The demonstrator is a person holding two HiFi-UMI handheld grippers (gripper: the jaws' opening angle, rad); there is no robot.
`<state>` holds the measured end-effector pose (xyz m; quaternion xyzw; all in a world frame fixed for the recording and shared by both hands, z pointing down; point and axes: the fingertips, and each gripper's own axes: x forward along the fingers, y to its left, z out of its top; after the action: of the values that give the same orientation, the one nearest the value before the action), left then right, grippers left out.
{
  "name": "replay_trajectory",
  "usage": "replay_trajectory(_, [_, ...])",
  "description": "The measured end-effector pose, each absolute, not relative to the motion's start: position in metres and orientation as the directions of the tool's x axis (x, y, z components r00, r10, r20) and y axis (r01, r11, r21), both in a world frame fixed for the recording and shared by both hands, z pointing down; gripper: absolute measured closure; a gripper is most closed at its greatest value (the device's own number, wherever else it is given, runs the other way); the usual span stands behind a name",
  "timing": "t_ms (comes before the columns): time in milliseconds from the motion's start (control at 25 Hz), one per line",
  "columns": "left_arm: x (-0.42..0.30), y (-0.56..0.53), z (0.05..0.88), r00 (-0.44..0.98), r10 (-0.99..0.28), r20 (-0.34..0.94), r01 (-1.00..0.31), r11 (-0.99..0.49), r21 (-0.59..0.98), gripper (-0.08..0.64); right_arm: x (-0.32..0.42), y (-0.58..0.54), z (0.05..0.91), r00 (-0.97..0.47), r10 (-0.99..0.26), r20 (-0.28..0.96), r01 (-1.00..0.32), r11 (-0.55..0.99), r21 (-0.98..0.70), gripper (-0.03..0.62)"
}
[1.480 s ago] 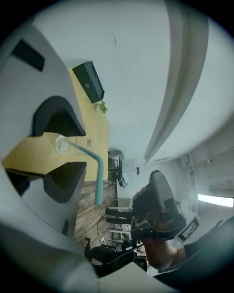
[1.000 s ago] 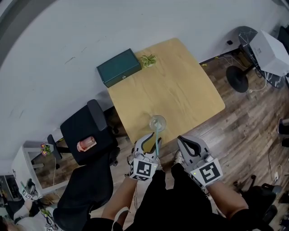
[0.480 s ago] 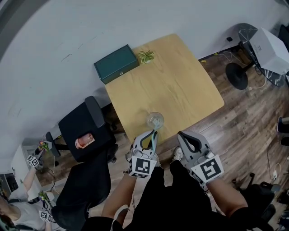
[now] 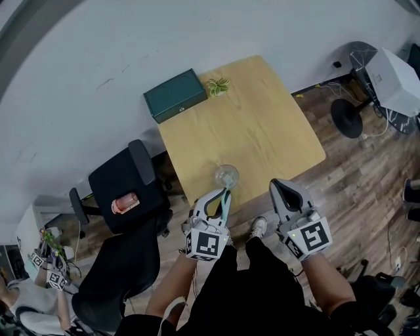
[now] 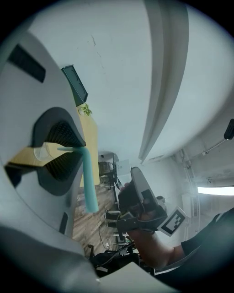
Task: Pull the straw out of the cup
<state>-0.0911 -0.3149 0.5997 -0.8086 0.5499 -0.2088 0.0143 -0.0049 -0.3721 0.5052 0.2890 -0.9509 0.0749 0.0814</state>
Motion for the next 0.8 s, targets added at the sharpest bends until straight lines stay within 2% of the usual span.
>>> replay_trajectory(440, [-0.099,-0.308,0.540,0.255,-0.937,0.237,-0.913,-0.314,-0.261,0.509,-0.002,-0.385,0.467,-0.814,-0.567,0.125,-0.579,0.809,-0.100,0.572])
replay_trajectory(800, [-0.112,-0.307,0.456,0.195,-0.975,0.105,-0.945,-0.216,-0.247,0.509,-0.009,-0.379,0.422,-0.837,-0.546,0.043,-0.548,0.836,-0.043,0.572])
